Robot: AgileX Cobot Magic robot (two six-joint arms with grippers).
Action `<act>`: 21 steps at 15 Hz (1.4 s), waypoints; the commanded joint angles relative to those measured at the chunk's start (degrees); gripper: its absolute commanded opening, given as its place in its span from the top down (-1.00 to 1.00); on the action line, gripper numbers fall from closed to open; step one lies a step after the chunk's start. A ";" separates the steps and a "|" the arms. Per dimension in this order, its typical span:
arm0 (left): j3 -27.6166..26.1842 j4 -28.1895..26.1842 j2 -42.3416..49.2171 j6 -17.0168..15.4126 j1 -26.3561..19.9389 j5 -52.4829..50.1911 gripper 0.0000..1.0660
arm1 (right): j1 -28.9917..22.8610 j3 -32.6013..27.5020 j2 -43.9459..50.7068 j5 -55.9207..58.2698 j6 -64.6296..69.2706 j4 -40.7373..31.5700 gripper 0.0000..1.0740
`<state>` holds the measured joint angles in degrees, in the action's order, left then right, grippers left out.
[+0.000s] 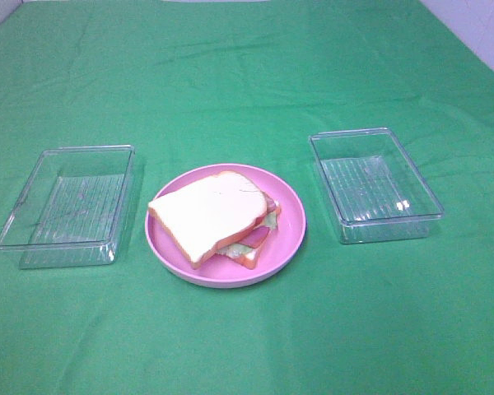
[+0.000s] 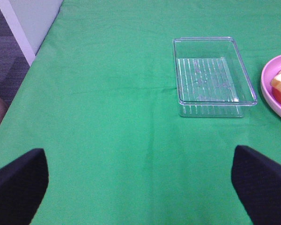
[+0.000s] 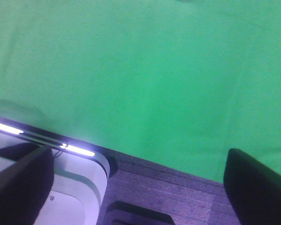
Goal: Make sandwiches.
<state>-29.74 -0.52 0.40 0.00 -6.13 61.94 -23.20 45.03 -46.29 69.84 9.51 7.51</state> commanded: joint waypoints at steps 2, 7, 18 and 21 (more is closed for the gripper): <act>0.11 -0.40 0.74 -0.40 -0.11 -0.23 -0.89 | 13.35 -5.56 14.67 -0.74 -2.06 0.34 -0.76; 0.11 -0.40 0.74 -0.40 -0.11 -0.23 -0.89 | 19.42 -16.50 34.09 -4.93 -5.73 -4.58 -0.76; 0.11 -0.34 0.00 -0.40 -0.11 -0.23 -0.89 | 19.94 -18.96 48.47 -6.82 -9.00 -7.10 -0.76; 0.11 -0.34 0.00 -0.40 -0.11 -0.23 -0.89 | 19.94 -18.96 48.47 -6.82 -9.00 -7.10 -0.76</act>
<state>-29.74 -0.52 0.40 0.00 -6.13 61.94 -3.72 26.24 0.17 63.71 0.97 0.46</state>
